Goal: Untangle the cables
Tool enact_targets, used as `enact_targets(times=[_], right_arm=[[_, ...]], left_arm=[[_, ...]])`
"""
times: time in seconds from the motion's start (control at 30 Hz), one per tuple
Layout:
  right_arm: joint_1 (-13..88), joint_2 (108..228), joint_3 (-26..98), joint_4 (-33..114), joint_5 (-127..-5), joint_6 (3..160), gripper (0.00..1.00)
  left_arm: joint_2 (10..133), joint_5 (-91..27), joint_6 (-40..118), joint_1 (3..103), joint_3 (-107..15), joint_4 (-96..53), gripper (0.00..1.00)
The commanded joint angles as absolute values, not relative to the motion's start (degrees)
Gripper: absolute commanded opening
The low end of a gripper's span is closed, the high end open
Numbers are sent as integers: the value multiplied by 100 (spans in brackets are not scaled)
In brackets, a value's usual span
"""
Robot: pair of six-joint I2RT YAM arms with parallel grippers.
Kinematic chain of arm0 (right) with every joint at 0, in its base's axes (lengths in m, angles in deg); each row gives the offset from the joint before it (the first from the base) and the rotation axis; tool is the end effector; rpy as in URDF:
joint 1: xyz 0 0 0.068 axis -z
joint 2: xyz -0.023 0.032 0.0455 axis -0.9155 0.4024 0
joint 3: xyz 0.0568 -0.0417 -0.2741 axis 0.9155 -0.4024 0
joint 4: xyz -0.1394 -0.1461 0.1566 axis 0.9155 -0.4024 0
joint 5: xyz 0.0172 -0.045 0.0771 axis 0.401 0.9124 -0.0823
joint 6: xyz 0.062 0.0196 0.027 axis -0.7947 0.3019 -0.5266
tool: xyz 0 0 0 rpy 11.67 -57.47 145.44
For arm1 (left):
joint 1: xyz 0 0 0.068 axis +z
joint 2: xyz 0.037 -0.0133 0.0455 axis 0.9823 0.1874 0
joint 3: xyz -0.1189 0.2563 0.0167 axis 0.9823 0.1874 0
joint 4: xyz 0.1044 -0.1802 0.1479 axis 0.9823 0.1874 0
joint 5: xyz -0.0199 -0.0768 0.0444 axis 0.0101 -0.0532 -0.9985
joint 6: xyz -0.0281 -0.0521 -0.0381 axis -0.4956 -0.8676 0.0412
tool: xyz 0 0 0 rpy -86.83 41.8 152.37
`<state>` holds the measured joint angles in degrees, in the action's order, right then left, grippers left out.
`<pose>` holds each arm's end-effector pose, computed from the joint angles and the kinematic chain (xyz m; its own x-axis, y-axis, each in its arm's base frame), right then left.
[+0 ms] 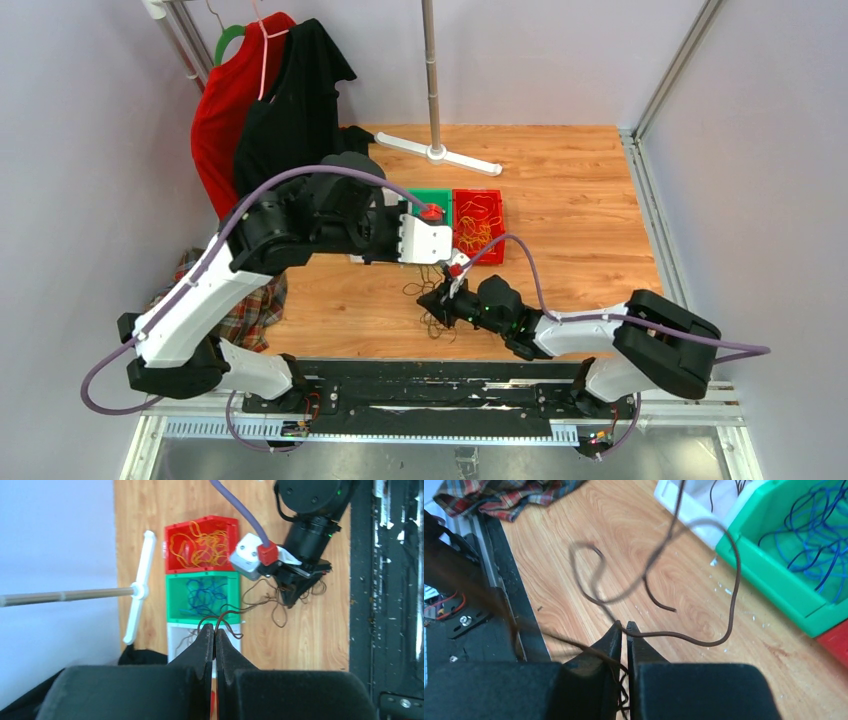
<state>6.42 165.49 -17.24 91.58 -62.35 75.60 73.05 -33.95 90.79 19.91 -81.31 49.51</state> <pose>0.1364 0.2436 0.2038 -0.2464 0.0092 -0.9691 -0.8664 0.4460 0.2245 0.1130 -0.2033 0.4740 0.3464 0.6833 -0.6428 0.8885 -0.0191 0.4584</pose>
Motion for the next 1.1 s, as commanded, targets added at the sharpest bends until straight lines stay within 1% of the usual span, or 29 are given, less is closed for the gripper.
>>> enact_targets(times=[0.0,0.23,0.4,0.53,0.67,0.77,0.93,1.07], right_arm=[[615,16964,-2017,9895,-6032,7331,7],[620,17610,-2558,10956,-5837,7002,5],[615,18050,-2741,11386,-5759,6778,3],[615,18294,-2893,11634,-5732,6661,2],[607,18329,-2975,11733,-5761,6537,2],[593,18051,-3012,11605,-5779,6448,3],[598,17013,-2834,10483,-5702,6491,7],[598,16061,-2575,9399,-5536,6615,10]], left_arm=[[7105,-3815,9353,1996,-8727,4881,0],[7331,-4806,10223,1996,-9892,4855,0],[7648,-5371,10960,1996,-10827,4820,0],[7703,-5789,11500,2001,-11014,4332,0],[7499,-6032,11765,2001,-10573,3408,0],[7298,-6096,11735,1996,-9905,3286,1],[6834,-6241,11263,2086,-8380,3076,0],[6551,-5838,10826,2752,-7065,3001,1]])
